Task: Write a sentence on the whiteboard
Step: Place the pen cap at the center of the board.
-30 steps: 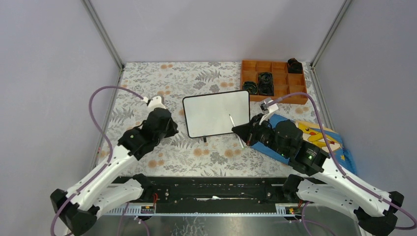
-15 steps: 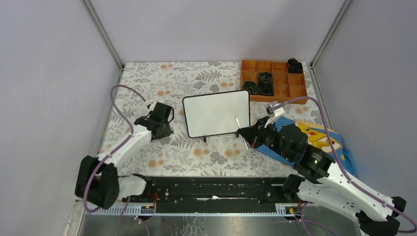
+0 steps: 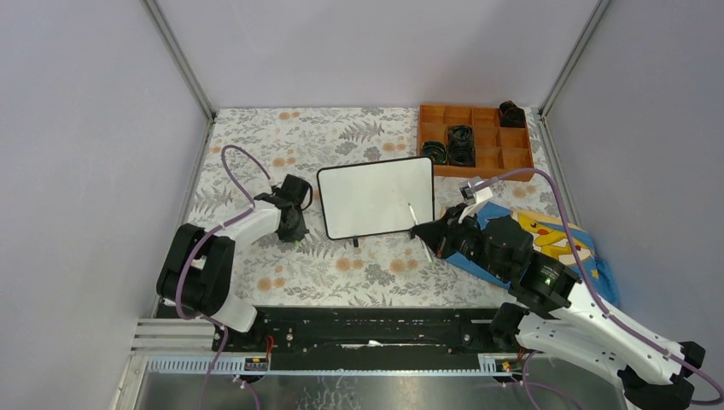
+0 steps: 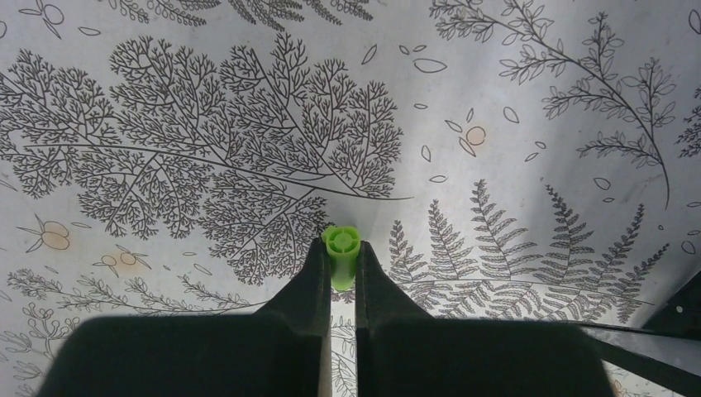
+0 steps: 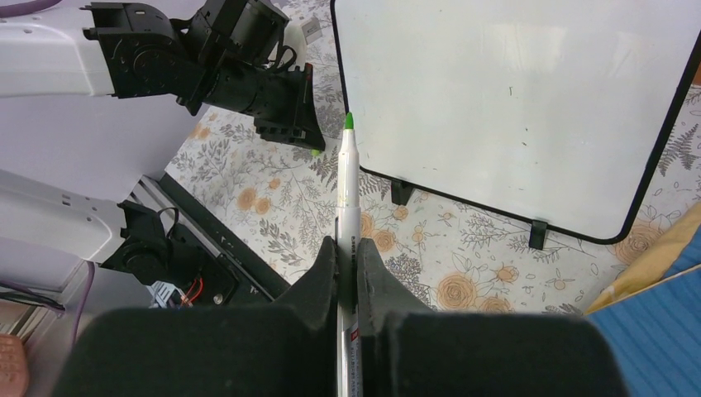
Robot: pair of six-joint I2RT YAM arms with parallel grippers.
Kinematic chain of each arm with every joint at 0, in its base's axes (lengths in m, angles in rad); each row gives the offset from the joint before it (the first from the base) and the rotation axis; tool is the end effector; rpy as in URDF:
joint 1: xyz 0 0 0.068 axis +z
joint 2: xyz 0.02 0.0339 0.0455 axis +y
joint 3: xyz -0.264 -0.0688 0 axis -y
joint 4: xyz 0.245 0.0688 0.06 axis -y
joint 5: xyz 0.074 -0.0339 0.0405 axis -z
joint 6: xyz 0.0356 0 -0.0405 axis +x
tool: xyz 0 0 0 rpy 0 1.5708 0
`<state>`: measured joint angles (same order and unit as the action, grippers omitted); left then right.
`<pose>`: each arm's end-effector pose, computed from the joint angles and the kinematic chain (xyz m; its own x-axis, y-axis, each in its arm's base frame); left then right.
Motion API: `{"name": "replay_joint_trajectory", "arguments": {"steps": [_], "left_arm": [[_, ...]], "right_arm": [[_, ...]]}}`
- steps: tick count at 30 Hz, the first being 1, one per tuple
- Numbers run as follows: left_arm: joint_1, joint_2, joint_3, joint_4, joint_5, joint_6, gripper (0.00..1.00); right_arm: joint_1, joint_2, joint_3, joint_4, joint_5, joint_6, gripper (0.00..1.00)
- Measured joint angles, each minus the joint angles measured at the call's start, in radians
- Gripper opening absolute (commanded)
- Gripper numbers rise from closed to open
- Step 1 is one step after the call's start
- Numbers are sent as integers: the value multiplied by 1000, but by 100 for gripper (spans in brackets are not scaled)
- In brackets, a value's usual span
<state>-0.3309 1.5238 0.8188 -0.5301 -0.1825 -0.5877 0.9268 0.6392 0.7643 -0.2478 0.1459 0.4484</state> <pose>0.2565 -0.0813 0.1612 -0.8889 -0.2711 -0.3692 -0.2763 0.9602 -0.0400 0.0955 0.1185 0.3477 -0.3717 0.2193 -0.9021 -0.6031 0.6817 0.4142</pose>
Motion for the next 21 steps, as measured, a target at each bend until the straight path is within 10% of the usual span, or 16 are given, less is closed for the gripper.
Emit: {"name": "replay_joint_trajectory", "arguments": {"steps": [21], "left_arm": [[31,26,0,54,34,11,37]], "right_arm": [[0,21,-8,-10,0,0,0]]}}
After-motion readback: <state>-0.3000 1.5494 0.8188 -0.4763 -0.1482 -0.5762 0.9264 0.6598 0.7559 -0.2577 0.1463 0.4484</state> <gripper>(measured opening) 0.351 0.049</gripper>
